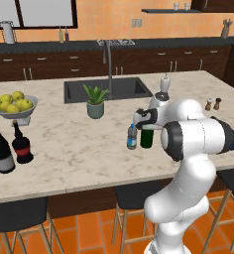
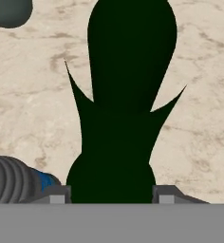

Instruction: Move the plastic bottles in the middle to the plastics group, and the glass bottles in the middle to the glass group.

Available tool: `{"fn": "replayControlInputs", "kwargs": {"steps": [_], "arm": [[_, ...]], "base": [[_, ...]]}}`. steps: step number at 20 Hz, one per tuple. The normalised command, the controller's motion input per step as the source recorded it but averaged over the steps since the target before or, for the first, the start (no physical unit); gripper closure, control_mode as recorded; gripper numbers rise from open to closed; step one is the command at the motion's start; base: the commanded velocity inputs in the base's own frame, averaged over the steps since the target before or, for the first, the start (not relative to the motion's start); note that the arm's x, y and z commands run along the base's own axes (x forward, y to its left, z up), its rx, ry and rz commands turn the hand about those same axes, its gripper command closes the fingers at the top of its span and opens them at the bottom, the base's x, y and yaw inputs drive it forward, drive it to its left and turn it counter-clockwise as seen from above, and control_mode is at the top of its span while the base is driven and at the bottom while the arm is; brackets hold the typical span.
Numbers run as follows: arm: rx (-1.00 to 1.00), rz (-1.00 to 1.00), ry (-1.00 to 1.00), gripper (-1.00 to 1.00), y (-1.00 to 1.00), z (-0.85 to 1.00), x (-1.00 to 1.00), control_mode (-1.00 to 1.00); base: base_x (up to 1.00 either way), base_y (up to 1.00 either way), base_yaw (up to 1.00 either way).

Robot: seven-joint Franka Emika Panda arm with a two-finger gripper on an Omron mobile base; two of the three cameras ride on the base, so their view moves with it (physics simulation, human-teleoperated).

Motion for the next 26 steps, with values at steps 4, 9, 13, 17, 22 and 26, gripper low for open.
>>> {"fn": "replayControlInputs", "kwargs": {"steps": [4,9,13,17,22,26], "arm": [[0.00,0.00,0.00,1.00,0.00,0.01,-0.01,-1.00],[0.00,0.00,0.00,1.00,0.00,0.21,-0.75,-1.00],[0.00,0.01,0.00,1.00,0.05,0.19,-0.89,-1.00],[0.00,0.13,0.00,1.00,0.49,0.28,-0.48,-1.00],[0.00,0.24,0.00,1.00,0.75,0.33,-0.10,-1.00],[0.00,0.32,0.01,1.00,0.77,0.17,0.00,-1.00]], "base": [[0.00,0.00,0.00],[0.00,0.00,0.00],[0.00,0.00,0.00],[0.00,0.00,0.00],[0.00,0.00,0.00],[0.00,0.00,0.00]]}}
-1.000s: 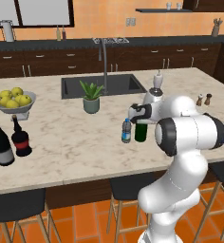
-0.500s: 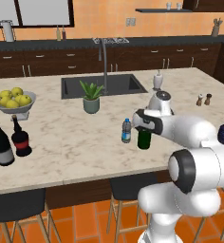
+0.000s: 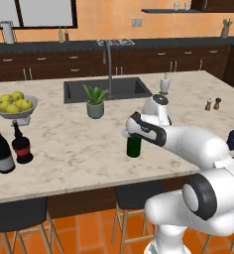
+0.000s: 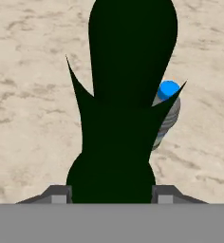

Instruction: Move the plastic bottles in the middle to the plastics group, and the glass bottles in the middle to the glass group.

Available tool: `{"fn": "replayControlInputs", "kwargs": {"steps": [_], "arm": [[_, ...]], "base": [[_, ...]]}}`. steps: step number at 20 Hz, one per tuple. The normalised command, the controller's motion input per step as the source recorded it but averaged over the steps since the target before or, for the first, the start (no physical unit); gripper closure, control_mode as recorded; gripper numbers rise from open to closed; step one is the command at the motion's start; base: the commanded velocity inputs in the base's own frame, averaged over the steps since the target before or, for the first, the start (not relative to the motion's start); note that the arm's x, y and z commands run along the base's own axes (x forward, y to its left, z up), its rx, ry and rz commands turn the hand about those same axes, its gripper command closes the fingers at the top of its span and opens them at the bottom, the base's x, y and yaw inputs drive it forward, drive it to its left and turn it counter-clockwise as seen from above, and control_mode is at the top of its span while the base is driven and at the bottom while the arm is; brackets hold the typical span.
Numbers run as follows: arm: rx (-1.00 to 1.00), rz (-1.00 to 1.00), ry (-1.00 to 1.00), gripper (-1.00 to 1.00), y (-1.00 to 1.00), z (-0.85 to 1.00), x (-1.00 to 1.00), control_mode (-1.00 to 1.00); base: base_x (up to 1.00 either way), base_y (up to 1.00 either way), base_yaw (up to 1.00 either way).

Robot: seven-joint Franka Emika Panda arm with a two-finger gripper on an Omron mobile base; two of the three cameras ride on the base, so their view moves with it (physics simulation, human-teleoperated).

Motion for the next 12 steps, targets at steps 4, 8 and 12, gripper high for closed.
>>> {"fn": "replayControlInputs", "kwargs": {"steps": [4,8,12], "arm": [[0.00,0.32,0.00,1.00,0.95,0.01,0.00,-1.00],[0.00,0.27,0.00,1.00,0.94,0.01,0.00,-1.00],[0.00,0.21,-0.07,1.00,0.92,0.00,0.02,-1.00]], "base": [[0.00,0.00,0.00],[0.00,0.00,0.00],[0.00,0.00,0.00]]}}
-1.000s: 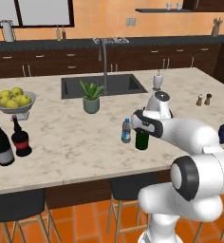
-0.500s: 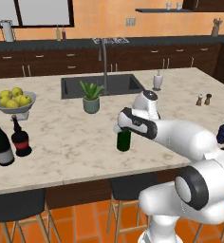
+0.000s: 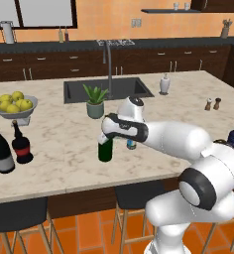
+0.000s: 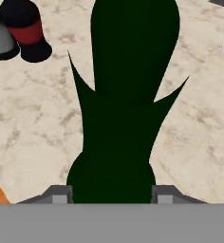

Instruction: Move the plastic bottles in the middle to the plastics group, and the glass bottles in the middle to the glass group.

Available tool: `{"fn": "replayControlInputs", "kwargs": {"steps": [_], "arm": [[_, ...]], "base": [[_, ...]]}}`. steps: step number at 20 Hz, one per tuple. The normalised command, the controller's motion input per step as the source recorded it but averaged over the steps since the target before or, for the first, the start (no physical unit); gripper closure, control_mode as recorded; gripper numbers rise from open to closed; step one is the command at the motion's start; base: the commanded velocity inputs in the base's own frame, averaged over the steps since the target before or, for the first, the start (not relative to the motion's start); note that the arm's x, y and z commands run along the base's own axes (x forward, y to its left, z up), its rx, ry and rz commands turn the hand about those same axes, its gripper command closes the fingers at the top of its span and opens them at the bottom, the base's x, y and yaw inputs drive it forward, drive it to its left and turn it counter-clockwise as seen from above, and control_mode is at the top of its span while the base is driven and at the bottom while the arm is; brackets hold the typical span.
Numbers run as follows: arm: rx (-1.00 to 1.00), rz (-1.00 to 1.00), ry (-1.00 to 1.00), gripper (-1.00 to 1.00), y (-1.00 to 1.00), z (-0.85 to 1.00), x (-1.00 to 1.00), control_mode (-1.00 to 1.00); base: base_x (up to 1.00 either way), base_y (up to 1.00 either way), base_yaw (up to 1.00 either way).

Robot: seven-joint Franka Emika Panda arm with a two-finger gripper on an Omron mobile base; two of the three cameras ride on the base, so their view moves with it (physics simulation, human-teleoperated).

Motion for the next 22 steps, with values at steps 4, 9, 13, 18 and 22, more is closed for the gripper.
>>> {"fn": "replayControlInputs", "kwargs": {"steps": [4,9,13,18,22], "arm": [[0.00,0.15,-0.09,1.00,0.94,0.00,0.23,-1.00],[0.00,0.01,0.00,1.00,0.92,0.06,0.46,-1.00],[0.00,0.00,0.00,1.00,0.79,0.10,0.35,-1.00],[0.03,0.00,0.00,1.00,0.36,0.18,0.09,-1.00],[0.00,0.02,0.00,1.00,0.51,0.00,0.06,-1.00]], "base": [[0.00,0.00,0.00],[0.00,0.00,0.00],[0.00,0.00,0.00],[0.00,0.00,0.00],[0.00,0.00,0.00]]}}
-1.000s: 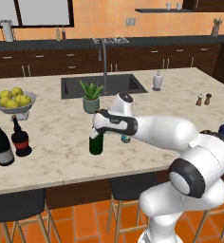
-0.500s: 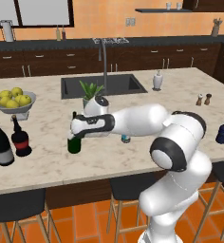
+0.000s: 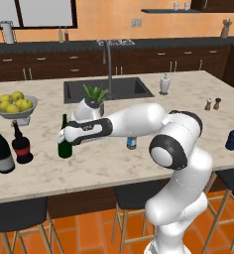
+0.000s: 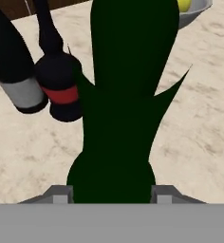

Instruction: Move the plastic bottles in the middle to the plastics group, and the glass bottles in the middle to the glass group.

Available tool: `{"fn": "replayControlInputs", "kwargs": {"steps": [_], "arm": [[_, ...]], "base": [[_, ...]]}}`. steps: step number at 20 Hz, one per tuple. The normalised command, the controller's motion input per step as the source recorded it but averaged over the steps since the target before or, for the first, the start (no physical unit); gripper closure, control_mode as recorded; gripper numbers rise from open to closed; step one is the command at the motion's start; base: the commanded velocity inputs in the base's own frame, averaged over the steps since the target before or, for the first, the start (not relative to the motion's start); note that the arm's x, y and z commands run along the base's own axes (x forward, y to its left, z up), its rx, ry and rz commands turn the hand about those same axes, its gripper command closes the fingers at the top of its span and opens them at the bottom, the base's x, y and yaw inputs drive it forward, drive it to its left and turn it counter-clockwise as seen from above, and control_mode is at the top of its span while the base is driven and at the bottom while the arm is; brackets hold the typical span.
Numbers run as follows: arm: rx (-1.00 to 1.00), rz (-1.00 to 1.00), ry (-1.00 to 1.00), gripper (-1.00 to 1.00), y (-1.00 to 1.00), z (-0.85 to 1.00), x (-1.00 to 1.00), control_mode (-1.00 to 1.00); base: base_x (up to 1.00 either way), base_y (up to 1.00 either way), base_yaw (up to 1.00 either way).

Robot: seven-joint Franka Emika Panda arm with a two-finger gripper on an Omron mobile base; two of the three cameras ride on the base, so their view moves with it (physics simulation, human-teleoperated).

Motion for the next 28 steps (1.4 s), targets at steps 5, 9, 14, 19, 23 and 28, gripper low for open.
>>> {"fn": "replayControlInputs", "kwargs": {"steps": [5,9,14,19,23,28], "arm": [[0.00,0.02,-0.01,1.00,0.50,0.00,0.02,-1.00],[0.00,0.00,-0.09,1.00,0.36,0.00,0.16,-1.00],[0.00,0.00,-0.01,1.00,0.27,0.00,0.23,-1.00],[0.00,0.00,0.04,1.00,0.19,-0.09,0.06,-1.00],[0.00,0.00,0.00,1.00,0.00,-0.32,0.21,-1.00],[0.00,0.00,0.00,1.00,0.00,-0.33,0.11,-1.00]], "base": [[0.00,0.00,0.00],[0.00,0.00,0.00],[0.00,0.00,0.00],[0.00,0.00,0.00],[0.00,0.00,0.00],[0.00,0.00,0.00]]}}
